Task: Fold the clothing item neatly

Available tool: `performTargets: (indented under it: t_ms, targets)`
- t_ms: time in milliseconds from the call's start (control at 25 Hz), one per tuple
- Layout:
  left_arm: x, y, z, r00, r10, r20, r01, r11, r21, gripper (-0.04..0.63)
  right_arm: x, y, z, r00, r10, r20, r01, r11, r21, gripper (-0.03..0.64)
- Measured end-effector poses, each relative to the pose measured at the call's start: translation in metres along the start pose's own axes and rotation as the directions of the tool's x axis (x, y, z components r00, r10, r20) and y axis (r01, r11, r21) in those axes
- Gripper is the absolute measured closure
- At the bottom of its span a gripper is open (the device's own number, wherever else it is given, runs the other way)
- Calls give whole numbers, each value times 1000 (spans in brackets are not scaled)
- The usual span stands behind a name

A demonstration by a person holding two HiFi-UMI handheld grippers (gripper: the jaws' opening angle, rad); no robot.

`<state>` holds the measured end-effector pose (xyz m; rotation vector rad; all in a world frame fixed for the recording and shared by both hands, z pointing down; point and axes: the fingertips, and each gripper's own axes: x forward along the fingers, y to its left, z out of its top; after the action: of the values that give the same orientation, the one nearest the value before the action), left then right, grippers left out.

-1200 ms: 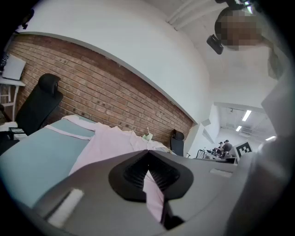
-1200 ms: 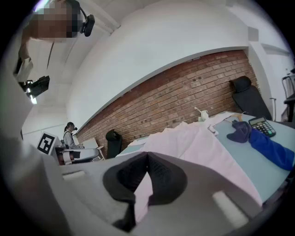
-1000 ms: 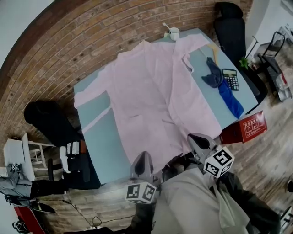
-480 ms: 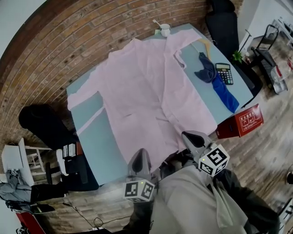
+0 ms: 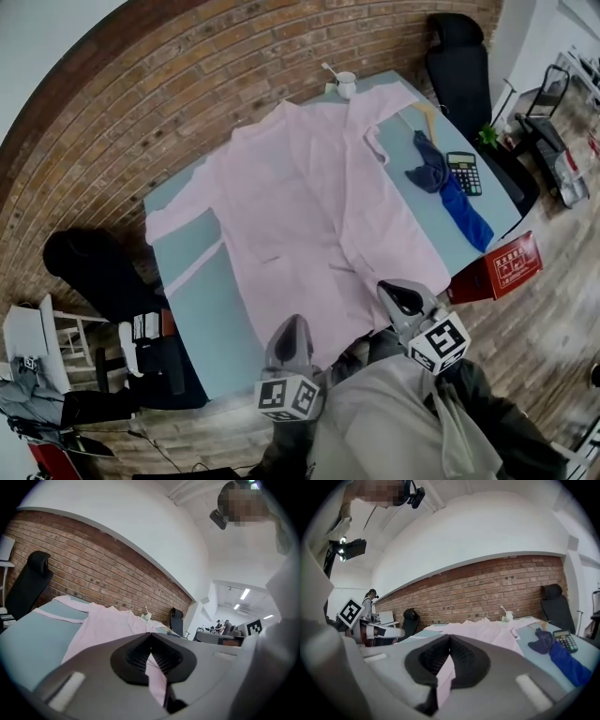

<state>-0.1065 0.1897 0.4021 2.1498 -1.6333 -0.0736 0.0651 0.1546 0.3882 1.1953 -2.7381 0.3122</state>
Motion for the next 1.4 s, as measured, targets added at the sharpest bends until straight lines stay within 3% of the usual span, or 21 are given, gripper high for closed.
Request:
performTargets:
  t_ms: [80, 200, 320, 360, 440, 600, 760, 920, 1040, 1200, 1400]
  targets:
    - [2, 6, 0, 1000, 8, 0, -8, 1000, 2, 588, -2, -11, 3, 1000, -14, 16, 14, 1000, -14, 617]
    - [-2, 22, -10, 998, 53, -23, -54, 998, -31, 578, -4, -29, -14, 999, -36, -25, 37, 998, 44, 617]
    - [-10, 32, -30, 994, 89, -62, -93, 993, -73, 498, -11, -43, -40, 994, -75, -77, 84, 989, 124, 605]
    - [-13, 34, -39, 992, 98, -82, -104, 991, -82, 466, -16, -48, -48, 992, -94, -86, 106, 984, 145, 532]
    - [-23, 38, -62, 984, 116, -133, -128, 988, -90, 409, -29, -53, -68, 984, -121, -133, 141, 978, 151, 453]
    - [-46, 49, -106, 961, 161, -226, -185, 979, -89, 354, -70, -66, -121, 944, -194, -268, 223, 972, 80, 420]
    - [-68, 55, -132, 940, 219, -260, -242, 968, -62, 286, -110, -90, -167, 904, -274, -329, 325, 939, 112, 404]
    - [-96, 72, -159, 904, 339, -262, -365, 929, -57, 209, -135, -127, -197, 878, -327, -349, 402, 900, 169, 373]
    - [-110, 87, -193, 889, 388, -243, -415, 907, -72, 128, -139, -160, -225, 890, -291, -352, 370, 911, 181, 370]
    - [-108, 98, -244, 912, 318, -259, -363, 920, -147, 95, -135, -190, -259, 916, -205, -344, 288, 934, 212, 370]
    - [-104, 113, -228, 931, 333, -147, -358, 910, -210, 95, -113, -197, -258, 949, -164, -271, 230, 945, 234, 381]
